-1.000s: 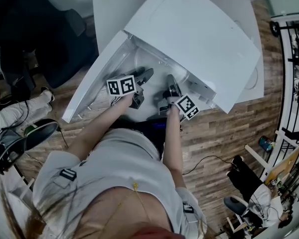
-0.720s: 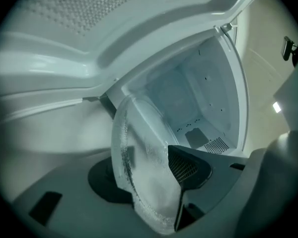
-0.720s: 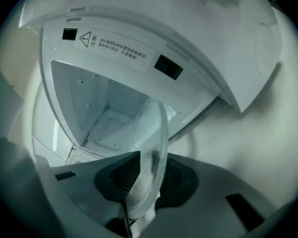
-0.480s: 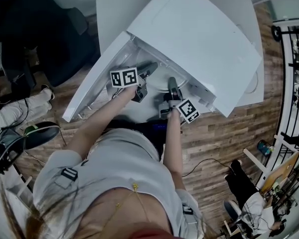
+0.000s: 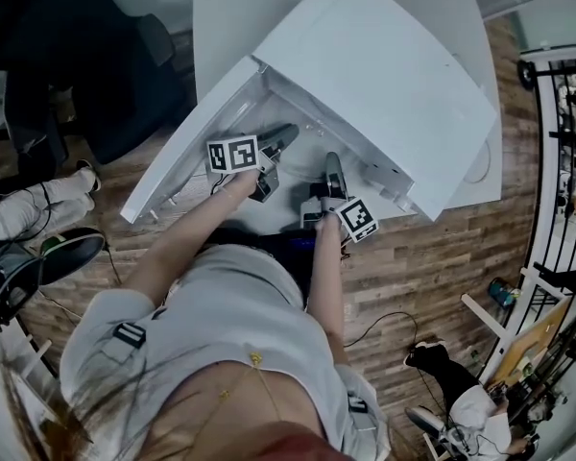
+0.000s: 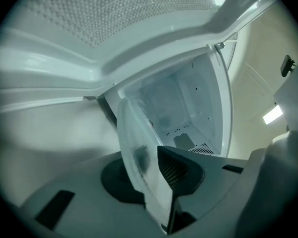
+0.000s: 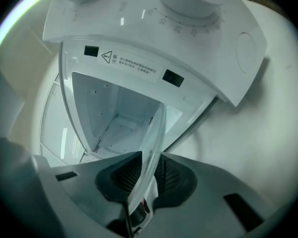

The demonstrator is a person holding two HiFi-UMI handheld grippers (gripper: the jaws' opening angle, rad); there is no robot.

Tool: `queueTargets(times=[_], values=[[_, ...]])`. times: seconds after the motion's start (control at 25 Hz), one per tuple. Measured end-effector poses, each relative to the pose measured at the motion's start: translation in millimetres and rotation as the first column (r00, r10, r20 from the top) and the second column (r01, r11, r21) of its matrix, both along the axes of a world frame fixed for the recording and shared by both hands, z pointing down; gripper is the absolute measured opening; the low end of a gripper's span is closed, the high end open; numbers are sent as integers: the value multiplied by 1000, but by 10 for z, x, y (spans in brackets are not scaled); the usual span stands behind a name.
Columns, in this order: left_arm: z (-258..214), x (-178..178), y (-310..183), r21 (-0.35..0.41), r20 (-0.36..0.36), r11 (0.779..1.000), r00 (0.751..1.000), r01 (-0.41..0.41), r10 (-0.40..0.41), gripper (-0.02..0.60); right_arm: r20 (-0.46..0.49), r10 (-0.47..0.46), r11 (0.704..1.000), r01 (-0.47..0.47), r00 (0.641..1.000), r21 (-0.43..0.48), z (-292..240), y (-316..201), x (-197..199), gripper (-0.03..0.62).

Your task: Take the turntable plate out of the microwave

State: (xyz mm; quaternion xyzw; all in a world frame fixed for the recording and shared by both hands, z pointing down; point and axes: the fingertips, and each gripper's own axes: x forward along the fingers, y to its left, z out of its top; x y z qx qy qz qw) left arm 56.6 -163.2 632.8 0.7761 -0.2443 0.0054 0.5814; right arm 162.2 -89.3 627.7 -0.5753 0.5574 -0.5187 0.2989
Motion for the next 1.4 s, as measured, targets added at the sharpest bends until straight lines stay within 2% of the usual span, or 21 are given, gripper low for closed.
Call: queueTargets(times=[0.24, 0.28, 0.36, 0.44, 0.52, 0.56, 0.64, 0.76, 1.08, 1.24, 1.32, 1.4], values=[[-147, -133, 78, -6, -12, 999, 999, 52, -52, 103, -106, -66, 986, 82, 992, 145, -317, -75, -69, 74], [-175, -151, 84, -5, -19, 998, 998, 63, -63, 103, -105, -68, 987, 82, 992, 135, -333, -67, -75, 74], [-236, -192, 95, 1, -26, 997, 997, 77, -77, 103, -46, -37, 998, 40, 998, 54, -271, 16, -94, 74], [-295, -239, 121, 7, -31, 996, 996, 88, -88, 103, 0, -31, 998, 31, 1000, 57, -308, 38, -148, 74], [-358, -270, 141, 15, -43, 995, 994, 97, -96, 104, -24, -60, 992, 62, 998, 108, -426, 9, -185, 74], [-389, -279, 152, 19, -50, 995, 994, 101, -100, 104, -20, -60, 993, 62, 998, 103, -445, 23, -193, 73], [-446, -294, 182, 26, -62, 994, 993, 105, -103, 104, -14, -49, 997, 50, 999, 52, -431, 97, -185, 74], [-534, -320, 226, 37, -68, 994, 993, 103, -100, 104, -56, -51, 999, 52, 997, 0, -446, 199, -153, 71], [-733, -385, 353, 61, -78, 993, 993, 96, -91, 104, -45, -78, 994, 81, 996, 76, -663, 280, -245, 71], [-819, -416, 414, 79, -74, 994, 994, 81, -76, 104, -72, -93, 991, 99, 993, 89, -722, 343, -271, 72], [-862, -438, 453, 83, -75, 993, 995, 78, -72, 104, -88, -114, 982, 125, 990, 143, -829, 335, -312, 72], [-907, -446, 498, 89, -78, 993, 995, 73, -66, 104, -94, -122, 980, 134, 988, 146, -873, 376, -322, 72]])
